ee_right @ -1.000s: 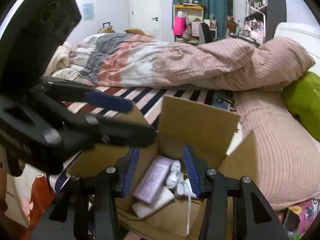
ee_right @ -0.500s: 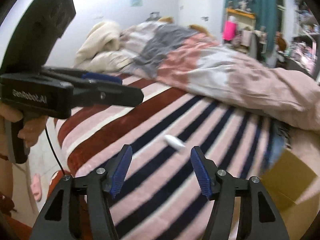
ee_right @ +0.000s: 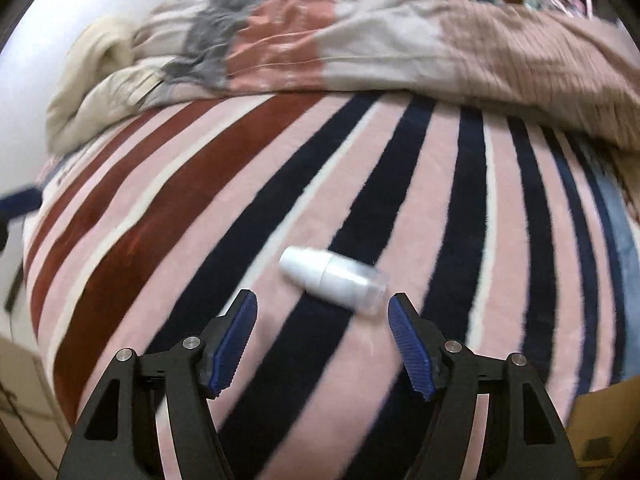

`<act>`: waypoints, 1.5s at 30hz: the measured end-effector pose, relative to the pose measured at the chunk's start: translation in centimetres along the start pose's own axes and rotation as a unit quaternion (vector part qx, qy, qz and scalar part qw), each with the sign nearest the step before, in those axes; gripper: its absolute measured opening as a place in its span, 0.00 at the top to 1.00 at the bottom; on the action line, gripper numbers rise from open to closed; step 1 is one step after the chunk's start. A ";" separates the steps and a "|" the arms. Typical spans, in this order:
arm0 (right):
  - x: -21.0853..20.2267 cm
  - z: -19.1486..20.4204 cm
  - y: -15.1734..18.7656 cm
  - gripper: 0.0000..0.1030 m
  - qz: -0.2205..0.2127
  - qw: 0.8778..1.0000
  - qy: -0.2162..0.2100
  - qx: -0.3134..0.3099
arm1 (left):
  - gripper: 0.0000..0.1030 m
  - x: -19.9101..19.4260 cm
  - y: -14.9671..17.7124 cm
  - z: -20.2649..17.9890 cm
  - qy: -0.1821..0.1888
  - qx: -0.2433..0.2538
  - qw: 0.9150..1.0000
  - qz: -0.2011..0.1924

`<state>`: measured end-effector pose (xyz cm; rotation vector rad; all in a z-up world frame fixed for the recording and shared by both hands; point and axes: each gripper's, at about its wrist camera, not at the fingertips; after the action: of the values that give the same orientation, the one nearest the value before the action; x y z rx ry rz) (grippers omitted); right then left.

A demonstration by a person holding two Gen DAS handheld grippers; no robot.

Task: Organize rigid objects
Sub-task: 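Move the right gripper to the small white bottle and grasp it, then carry the white bottle into the cardboard box and open the right gripper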

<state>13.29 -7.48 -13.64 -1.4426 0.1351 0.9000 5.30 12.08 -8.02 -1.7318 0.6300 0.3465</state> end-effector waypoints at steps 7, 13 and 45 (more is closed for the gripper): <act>1.2 1.4 -0.2 0.44 -0.023 0.999 0.043 -0.013 | 0.30 0.6 0.2 0.8 -0.001 -0.013 1.000 0.011; -1.6 2.6 -0.4 0.44 -0.043 0.998 -0.013 -0.039 | 0.30 -0.2 -0.4 -1.0 0.032 -0.014 0.999 0.018; -26.2 -11.0 -1.3 0.44 -0.161 0.984 -0.002 -0.080 | 0.71 4.9 -3.4 -32.8 0.282 0.124 0.946 0.104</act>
<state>1.02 -28.81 0.70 -1.5578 -0.1746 0.6579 7.98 -20.03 0.36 -1.5185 1.2236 -0.0974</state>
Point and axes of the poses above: each gripper's, at about its wrist camera, not at the fingertips, and x roughly the way its jaws point, z to its left, y to its underside, and after that the axes turned 15 degrees about -z, right-handed
